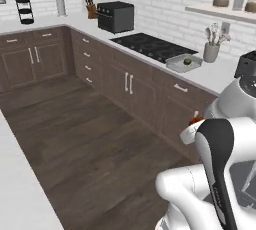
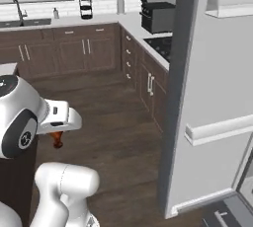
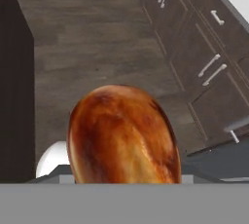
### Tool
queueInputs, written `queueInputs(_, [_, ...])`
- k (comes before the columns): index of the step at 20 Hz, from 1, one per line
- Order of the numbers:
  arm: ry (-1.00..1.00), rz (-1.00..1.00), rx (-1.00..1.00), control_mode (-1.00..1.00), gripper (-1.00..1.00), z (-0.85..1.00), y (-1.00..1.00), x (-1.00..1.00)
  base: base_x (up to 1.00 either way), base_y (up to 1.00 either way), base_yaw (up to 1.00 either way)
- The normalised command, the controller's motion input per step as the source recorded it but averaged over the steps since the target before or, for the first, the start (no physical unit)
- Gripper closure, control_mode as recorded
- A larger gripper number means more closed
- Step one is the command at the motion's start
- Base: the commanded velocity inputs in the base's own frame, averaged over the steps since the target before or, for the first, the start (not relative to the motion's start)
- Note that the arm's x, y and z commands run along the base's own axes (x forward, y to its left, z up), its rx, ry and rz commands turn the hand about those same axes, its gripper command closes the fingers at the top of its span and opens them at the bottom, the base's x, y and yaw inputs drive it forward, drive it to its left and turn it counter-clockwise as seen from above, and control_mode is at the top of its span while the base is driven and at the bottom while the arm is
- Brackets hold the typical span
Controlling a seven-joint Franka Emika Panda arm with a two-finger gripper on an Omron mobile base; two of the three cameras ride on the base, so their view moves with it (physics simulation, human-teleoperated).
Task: Place one avocado and one chicken drumstick in each tupperware on the nearby counter, to pack two identical lunches.
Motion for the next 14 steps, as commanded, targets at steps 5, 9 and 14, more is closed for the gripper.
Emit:
queueInputs(5, [0.00, 0.00, 0.00, 1.00, 1.00, 0.00, 0.00, 0.00, 0.88, 0.01, 0.15])
queueInputs(9, [0.00, 0.00, 0.00, 1.00, 1.00, 0.00, 0.00, 0.00, 0.88, 0.02, -0.01])
queueInputs(14, [0.00, 0.00, 0.00, 1.00, 1.00, 0.00, 0.00, 0.00, 0.98, 0.26, -0.24])
